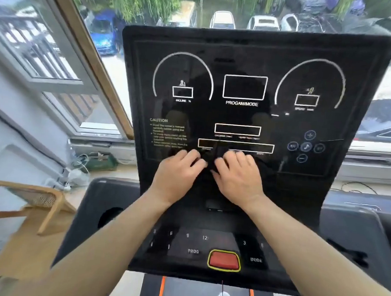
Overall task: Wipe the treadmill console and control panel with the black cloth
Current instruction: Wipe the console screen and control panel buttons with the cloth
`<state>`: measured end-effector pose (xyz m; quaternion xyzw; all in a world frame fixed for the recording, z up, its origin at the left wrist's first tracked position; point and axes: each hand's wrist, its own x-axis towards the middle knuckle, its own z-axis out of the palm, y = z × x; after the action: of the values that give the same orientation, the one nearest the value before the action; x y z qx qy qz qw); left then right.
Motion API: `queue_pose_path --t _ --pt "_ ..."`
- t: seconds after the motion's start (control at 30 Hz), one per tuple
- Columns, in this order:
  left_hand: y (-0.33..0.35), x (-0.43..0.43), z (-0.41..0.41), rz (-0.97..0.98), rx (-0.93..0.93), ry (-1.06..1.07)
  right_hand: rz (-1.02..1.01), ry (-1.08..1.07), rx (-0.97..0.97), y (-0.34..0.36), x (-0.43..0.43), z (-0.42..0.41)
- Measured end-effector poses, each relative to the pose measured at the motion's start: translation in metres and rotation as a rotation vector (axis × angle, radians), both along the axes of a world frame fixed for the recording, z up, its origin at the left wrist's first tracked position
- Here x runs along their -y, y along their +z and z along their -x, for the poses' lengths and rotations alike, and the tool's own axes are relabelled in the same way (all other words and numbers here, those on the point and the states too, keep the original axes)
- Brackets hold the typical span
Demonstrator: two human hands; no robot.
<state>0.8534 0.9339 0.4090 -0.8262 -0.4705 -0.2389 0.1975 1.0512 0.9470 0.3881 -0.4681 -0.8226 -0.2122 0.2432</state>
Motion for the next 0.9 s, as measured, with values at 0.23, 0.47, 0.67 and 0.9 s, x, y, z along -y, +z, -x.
queue_pose_path --t 0.23,0.47,0.67,0.9 --pt "0.142 -0.091 0.042 -0.264 0.307 0.237 -0.188 -0.048 -0.246 0.156 -0.107 0.085" --pt "0.086 -0.067 0.055 -0.242 0.543 0.287 -0.199 -0.09 -0.306 0.108 -0.08 0.139" --pt "-0.02 0.024 0.071 0.182 0.408 0.249 0.06 0.067 -0.022 -0.001 0.002 0.113" --pt "0.016 0.056 0.074 0.491 0.59 0.154 0.276 0.005 -0.336 0.027 0.055 0.092"
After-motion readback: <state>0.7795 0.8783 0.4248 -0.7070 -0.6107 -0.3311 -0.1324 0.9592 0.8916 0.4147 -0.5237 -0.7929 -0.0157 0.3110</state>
